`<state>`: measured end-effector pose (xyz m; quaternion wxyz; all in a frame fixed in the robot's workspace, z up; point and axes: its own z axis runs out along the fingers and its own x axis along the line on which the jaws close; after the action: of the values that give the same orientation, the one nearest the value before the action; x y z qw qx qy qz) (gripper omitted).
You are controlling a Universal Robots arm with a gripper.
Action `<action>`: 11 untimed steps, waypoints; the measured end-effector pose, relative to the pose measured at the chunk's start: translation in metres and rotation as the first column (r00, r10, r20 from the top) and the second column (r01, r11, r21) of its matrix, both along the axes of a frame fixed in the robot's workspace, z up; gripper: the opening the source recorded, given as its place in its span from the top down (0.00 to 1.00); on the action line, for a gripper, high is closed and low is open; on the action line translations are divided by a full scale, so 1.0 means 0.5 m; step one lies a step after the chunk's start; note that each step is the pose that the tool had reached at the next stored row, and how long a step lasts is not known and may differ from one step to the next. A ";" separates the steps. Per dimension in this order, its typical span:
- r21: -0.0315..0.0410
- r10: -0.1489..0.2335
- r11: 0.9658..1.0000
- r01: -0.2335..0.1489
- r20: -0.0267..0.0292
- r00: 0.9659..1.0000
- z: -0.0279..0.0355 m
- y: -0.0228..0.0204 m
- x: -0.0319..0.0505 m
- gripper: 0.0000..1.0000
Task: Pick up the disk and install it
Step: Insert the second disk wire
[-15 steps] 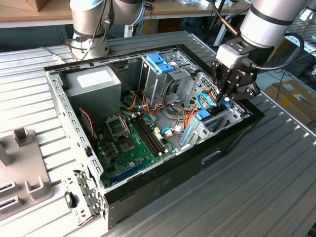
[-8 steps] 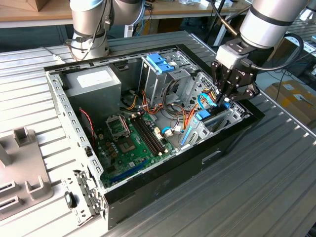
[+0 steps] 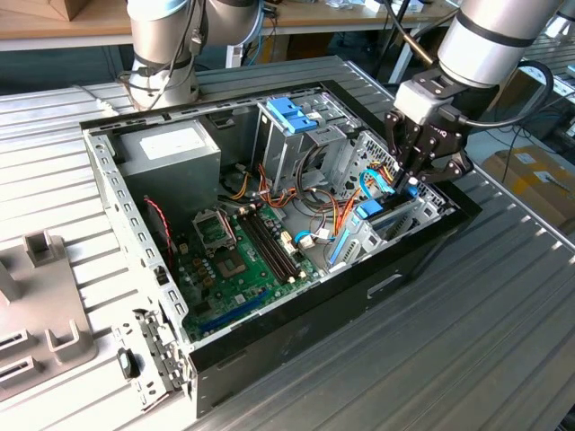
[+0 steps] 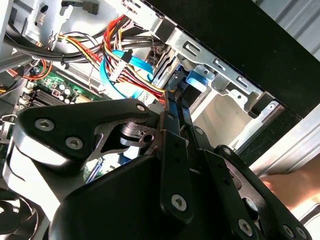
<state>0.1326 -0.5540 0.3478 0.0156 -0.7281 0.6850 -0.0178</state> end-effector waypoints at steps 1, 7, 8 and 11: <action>0.000 -0.001 1.000 0.001 0.000 1.000 0.000 0.0000 0.000 0.84; 0.002 -0.005 1.000 0.005 0.001 1.000 0.005 0.0000 -0.001 0.84; 0.005 -0.006 1.000 0.006 0.001 1.000 0.005 0.0000 -0.001 0.84; 0.008 -0.015 1.000 0.015 0.001 1.000 0.005 0.0000 -0.002 0.84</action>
<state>0.1315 -0.5540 0.3501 0.0186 -0.7229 0.6905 -0.0154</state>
